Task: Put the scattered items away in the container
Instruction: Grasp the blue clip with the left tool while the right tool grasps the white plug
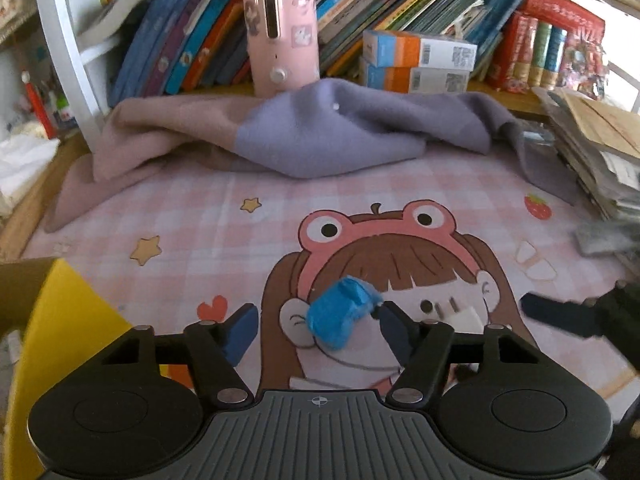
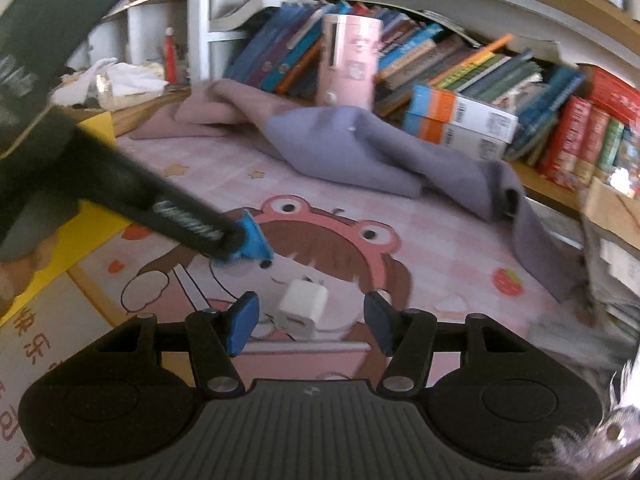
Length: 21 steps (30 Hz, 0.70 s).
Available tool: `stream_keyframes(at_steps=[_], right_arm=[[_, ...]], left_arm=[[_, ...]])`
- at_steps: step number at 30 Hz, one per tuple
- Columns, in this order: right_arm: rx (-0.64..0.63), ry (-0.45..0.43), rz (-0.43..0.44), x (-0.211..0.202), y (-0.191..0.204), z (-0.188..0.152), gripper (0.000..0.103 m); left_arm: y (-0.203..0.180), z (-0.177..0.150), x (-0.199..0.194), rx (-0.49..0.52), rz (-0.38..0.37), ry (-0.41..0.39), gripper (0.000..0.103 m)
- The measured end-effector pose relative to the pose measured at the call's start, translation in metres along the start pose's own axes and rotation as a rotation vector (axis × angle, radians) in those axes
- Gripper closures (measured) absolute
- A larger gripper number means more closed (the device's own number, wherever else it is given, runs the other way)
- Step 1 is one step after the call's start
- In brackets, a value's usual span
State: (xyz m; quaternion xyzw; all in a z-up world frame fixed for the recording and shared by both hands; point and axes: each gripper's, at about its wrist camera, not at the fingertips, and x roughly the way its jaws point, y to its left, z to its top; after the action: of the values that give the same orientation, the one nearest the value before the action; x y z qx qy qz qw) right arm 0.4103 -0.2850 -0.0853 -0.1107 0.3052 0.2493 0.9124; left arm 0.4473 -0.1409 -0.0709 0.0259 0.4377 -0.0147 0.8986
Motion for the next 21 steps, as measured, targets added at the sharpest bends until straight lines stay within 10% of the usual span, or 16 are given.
stream_keyframes(at_steps=[8,12,21], right_arm=[[0.031,0.001,0.03,0.028,-0.004,-0.006,0.05],[0.084,0.015,0.034,0.031,-0.012,-0.01,0.067],[0.153,0.024,0.026,0.019,-0.025,-0.01,0.078]], left_arm=[[-0.005,0.004,0.028,-0.004,-0.035,0.046,0.061],[-0.007,0.001,0.03,0.009,-0.024,0.052,0.079],[-0.012,-0.001,0.01,0.001,-0.044,0.019,0.08]])
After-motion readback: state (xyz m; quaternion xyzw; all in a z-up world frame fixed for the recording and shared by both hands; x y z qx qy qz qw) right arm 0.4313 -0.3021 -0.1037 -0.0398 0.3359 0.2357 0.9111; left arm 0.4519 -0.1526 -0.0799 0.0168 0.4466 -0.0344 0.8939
